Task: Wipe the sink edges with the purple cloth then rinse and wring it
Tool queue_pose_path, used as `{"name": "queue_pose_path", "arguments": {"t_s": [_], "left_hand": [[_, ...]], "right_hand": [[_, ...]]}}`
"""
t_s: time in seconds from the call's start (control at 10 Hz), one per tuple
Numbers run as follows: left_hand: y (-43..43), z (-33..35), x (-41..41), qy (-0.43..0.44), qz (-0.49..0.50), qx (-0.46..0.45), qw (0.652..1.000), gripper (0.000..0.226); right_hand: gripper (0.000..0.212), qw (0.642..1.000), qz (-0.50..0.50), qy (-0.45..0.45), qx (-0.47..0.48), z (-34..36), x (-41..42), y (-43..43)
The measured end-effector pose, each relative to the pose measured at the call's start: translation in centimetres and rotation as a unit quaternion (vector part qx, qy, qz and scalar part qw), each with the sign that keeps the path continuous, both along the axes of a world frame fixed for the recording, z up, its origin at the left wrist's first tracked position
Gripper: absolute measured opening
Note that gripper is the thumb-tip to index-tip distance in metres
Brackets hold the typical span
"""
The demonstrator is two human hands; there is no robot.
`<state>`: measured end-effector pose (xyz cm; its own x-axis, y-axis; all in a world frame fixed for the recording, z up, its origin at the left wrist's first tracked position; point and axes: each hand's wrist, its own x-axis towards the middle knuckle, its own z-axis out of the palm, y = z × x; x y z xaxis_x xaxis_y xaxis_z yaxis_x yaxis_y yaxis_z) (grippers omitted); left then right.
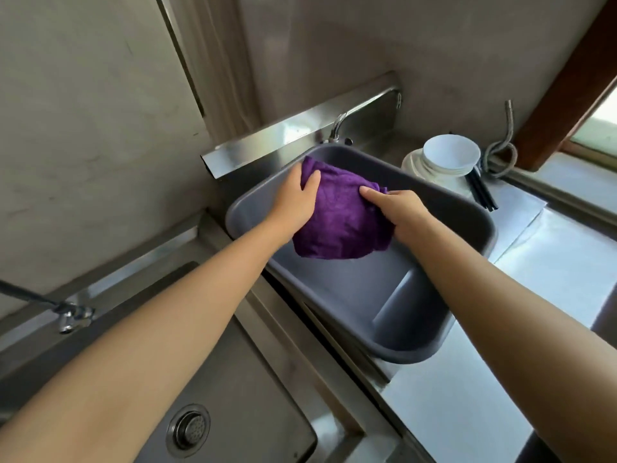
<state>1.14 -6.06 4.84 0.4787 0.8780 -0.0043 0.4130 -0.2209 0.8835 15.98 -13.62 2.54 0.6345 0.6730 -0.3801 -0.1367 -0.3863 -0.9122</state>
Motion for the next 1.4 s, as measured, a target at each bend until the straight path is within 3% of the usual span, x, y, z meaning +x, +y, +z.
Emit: {"name": "queue_pose_path", "arguments": {"t_s": [0.1,0.2,0.3,0.4,0.5,0.6,0.7,0.9,1.1,1.2,1.3,1.4], "left_hand": [[0.2,-0.9,1.6,0.019,0.039,-0.052,0.998,0.049],[0.3,-1.0,2.9,-0.015,0.090,-0.139,0.986,0.045],[0.8,-1.3,3.2,-0.027,0.120,-0.168,0.978,0.044],[1.9,-2.5,2.4,0.019,0.146,-0.205,0.968,0.039],[2.5,-3.6,1.5,0.053,0.161,-0.332,0.928,0.017],[2.3,-4.2,0.9,0.142,0.121,-0.384,0.904,0.026],[2.9,-5.1,0.5,0.196,0.116,-0.399,0.888,0.047],[3.3,-6.6,0.6,0.250,0.078,-0.360,0.895,0.056],[2.5,-6.2,1.0,0.324,-0.009,-0.313,0.893,0.059],[2.0,-5.7,0.6,0.402,-0.052,-0.250,0.879,0.062],[1.5,-3.2,0.3,0.469,-0.092,-0.119,0.870,0.046],[1.5,-0.1,-0.1,0.480,-0.141,-0.050,0.864,0.029]], "right_hand": [[0.035,0.998,-0.058,0.033,0.020,-1.7,-1.1,1.2],[0.040,0.999,-0.033,-0.004,-0.015,-3.4,-2.3,1.8],[0.035,0.975,0.015,-0.214,-0.064,-4.5,-2.3,1.9],[0.031,0.943,0.053,-0.320,-0.073,-5.1,-1.2,2.4],[0.032,0.927,0.136,-0.338,-0.084,-6.2,0.1,3.8],[0.035,0.916,0.211,-0.325,-0.106,-7.5,0.5,5.0],[0.046,0.914,0.191,-0.331,-0.136,-8.7,1.0,5.3],[0.048,0.860,0.277,-0.378,-0.201,-10.3,0.0,4.8],[0.026,0.817,0.219,-0.496,-0.195,-10.1,-1.4,5.5],[0.032,0.801,0.233,-0.495,-0.243,-10.1,-1.4,5.2],[0.035,0.787,0.275,-0.468,-0.294,-9.0,-1.0,5.5],[0.037,0.791,0.332,-0.411,-0.308,-6.6,-0.7,6.3]]}}
